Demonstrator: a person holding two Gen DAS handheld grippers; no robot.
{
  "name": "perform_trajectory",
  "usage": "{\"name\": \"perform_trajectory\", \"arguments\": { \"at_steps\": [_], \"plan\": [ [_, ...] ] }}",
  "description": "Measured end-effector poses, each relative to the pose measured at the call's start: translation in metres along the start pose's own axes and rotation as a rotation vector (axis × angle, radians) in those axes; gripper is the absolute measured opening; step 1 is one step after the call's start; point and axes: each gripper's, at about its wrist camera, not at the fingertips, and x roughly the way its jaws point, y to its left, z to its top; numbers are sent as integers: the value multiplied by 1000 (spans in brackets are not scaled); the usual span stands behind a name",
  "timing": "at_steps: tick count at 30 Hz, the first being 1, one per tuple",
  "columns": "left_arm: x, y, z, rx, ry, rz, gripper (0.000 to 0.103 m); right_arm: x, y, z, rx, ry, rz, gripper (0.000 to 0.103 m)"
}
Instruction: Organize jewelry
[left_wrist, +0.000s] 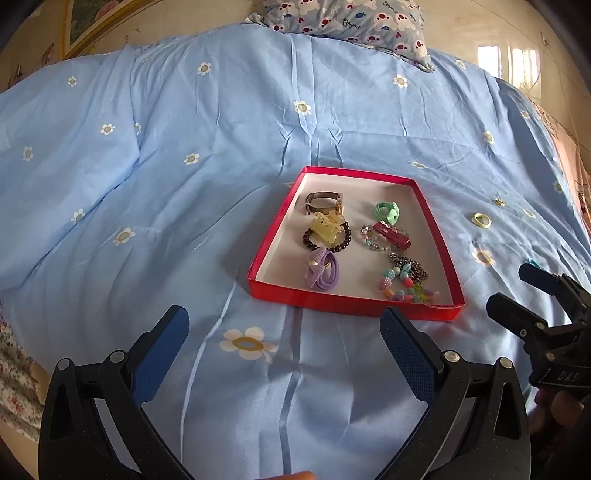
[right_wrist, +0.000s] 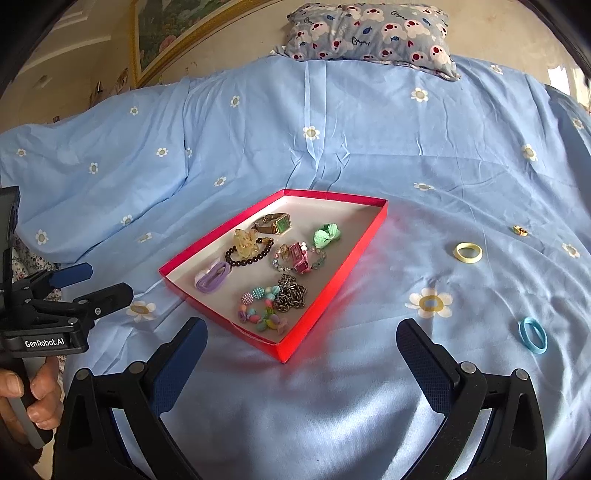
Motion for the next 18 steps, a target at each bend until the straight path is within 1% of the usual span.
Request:
{"name": "perform_trajectory", "arguments": {
  "at_steps": [8, 18],
  "plan": [
    [-1, -1, 0, 6, -4, 5, 103, -2, 4, -1, -24, -7, -5, 103],
    [-3, 0, 1, 7, -8, 10, 103, -3, 4, -1, -23, -10, -6, 103]
  ]
}}
